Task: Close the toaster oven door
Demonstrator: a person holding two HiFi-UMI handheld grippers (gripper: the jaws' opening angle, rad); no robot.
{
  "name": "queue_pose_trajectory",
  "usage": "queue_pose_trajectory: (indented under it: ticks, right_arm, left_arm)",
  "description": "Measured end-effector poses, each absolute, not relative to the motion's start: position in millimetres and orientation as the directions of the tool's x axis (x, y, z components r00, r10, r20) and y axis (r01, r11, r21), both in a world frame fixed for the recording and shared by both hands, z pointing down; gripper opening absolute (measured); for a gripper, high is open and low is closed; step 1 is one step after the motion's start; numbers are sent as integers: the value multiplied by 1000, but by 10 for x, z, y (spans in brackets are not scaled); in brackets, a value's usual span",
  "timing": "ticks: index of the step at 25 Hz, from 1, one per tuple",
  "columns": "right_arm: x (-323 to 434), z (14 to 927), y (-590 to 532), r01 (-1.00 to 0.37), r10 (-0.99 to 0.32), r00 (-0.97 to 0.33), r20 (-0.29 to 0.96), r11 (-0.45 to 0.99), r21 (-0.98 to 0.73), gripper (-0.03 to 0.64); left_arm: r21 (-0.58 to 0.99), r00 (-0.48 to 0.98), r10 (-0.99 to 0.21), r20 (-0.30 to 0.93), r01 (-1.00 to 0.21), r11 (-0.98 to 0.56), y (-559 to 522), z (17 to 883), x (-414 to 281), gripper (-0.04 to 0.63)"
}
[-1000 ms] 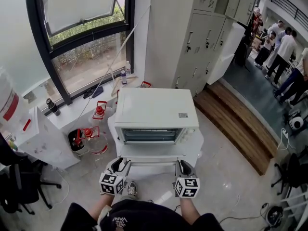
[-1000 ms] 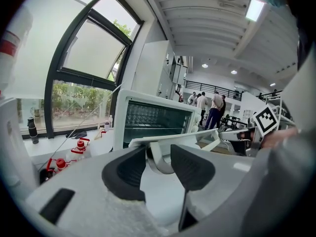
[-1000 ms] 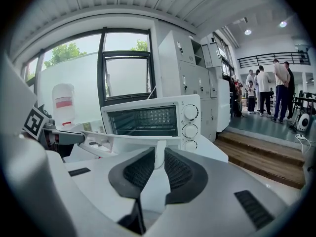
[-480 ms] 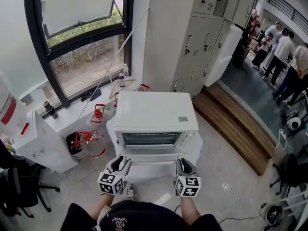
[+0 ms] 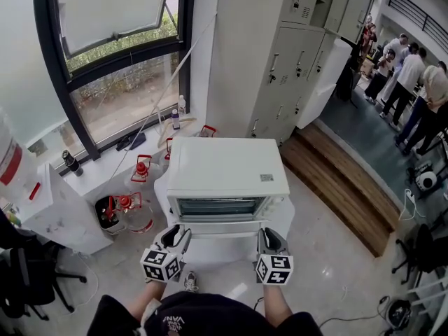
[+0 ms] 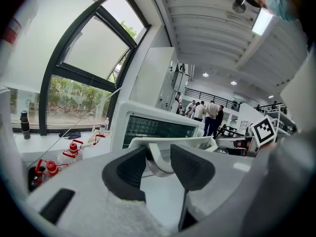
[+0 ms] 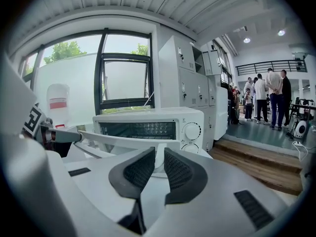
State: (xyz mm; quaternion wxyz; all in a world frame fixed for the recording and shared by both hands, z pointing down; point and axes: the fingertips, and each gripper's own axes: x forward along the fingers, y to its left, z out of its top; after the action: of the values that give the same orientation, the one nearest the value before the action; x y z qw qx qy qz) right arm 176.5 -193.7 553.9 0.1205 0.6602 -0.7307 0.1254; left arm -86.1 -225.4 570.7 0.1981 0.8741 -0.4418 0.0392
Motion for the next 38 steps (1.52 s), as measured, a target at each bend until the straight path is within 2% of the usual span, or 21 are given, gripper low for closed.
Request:
queue_pose_trajectory:
  ticks: [38]
  right_arm:
    - [1774, 5261, -2500, -995, -941, -88, 326, 100, 20, 58]
  left_arm:
    - [315, 597, -777, 199, -790, -526, -2812, 5432, -847, 166]
